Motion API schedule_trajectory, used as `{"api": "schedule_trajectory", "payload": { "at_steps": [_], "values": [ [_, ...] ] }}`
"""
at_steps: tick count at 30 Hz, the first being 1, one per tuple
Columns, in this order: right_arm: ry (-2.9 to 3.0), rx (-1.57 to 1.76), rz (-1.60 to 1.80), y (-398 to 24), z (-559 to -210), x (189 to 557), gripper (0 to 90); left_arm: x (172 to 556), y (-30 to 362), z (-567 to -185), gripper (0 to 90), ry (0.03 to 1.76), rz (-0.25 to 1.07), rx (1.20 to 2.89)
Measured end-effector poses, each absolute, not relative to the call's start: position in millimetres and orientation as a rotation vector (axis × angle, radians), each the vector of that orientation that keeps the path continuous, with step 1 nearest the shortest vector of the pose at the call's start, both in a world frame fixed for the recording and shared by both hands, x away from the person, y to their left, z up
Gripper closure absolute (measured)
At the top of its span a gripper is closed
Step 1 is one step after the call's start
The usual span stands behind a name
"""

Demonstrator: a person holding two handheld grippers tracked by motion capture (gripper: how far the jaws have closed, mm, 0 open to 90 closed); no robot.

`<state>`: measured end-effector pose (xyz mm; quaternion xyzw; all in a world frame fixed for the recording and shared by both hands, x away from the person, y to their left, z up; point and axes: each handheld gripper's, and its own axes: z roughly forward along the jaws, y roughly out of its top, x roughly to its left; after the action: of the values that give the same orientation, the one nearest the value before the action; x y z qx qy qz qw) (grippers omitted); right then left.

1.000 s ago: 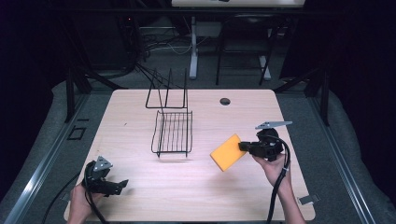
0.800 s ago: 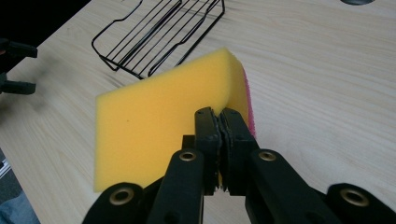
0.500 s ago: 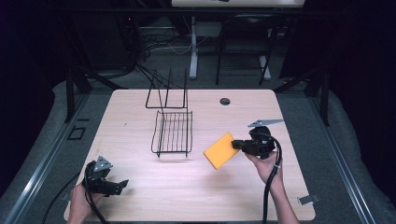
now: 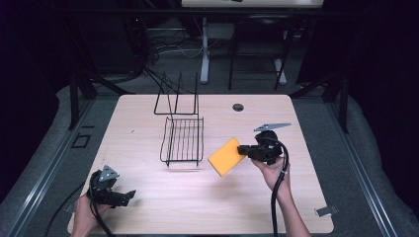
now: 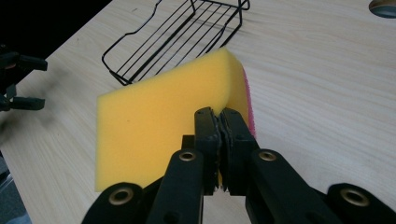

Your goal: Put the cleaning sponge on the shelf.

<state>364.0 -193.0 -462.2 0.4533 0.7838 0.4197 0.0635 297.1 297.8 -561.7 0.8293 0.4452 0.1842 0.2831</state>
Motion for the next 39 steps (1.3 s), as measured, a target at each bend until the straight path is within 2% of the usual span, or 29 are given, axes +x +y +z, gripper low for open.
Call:
{"api": "schedule_trajectory", "payload": {
  "at_steps": [39],
  "values": [
    [2.282, 1.475, 1.407, -136, -461, 384, 86.5, 297, 297, -560, 0.0, 1.169, 0.498, 2.233]
  ]
}}
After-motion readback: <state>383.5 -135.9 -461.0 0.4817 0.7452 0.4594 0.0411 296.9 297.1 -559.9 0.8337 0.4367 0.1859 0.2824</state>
